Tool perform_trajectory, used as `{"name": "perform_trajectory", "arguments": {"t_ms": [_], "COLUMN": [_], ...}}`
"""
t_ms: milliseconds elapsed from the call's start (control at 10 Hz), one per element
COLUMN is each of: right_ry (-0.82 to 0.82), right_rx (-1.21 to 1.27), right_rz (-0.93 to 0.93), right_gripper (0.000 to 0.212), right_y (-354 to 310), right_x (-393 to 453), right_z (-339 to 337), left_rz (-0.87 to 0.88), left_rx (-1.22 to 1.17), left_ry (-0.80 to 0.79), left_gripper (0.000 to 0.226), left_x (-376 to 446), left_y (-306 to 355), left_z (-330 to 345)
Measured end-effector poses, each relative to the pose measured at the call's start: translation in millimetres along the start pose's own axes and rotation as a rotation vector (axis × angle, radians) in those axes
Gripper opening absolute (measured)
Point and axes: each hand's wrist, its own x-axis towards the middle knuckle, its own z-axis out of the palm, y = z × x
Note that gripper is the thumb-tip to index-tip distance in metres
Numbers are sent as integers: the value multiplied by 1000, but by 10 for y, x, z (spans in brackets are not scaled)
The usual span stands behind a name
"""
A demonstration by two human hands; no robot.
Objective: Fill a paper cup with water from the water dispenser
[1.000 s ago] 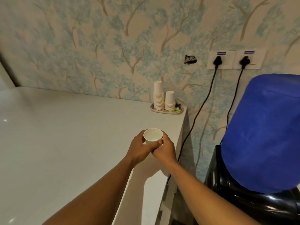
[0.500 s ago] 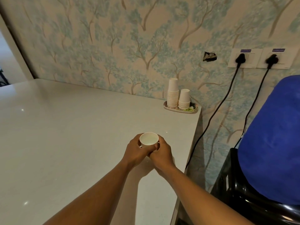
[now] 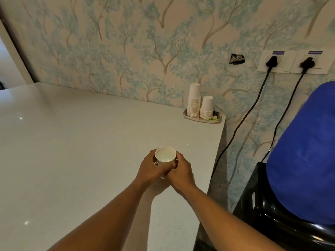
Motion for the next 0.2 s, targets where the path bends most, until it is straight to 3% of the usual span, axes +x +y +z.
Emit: {"name": "perform_trajectory", "arguments": {"t_ms": [200], "right_ry": [-58], "right_rx": [-15], "right_rz": [-70], "right_gripper": [75], "right_y": [-33], "right_x": [-78], "right_z": [-177], "left_rz": [-6], "left_rx": [67], "left_ry": [-32], "left_gripper": [89], "left_x": [-30], "left_y": [0], "left_z": [-86]}}
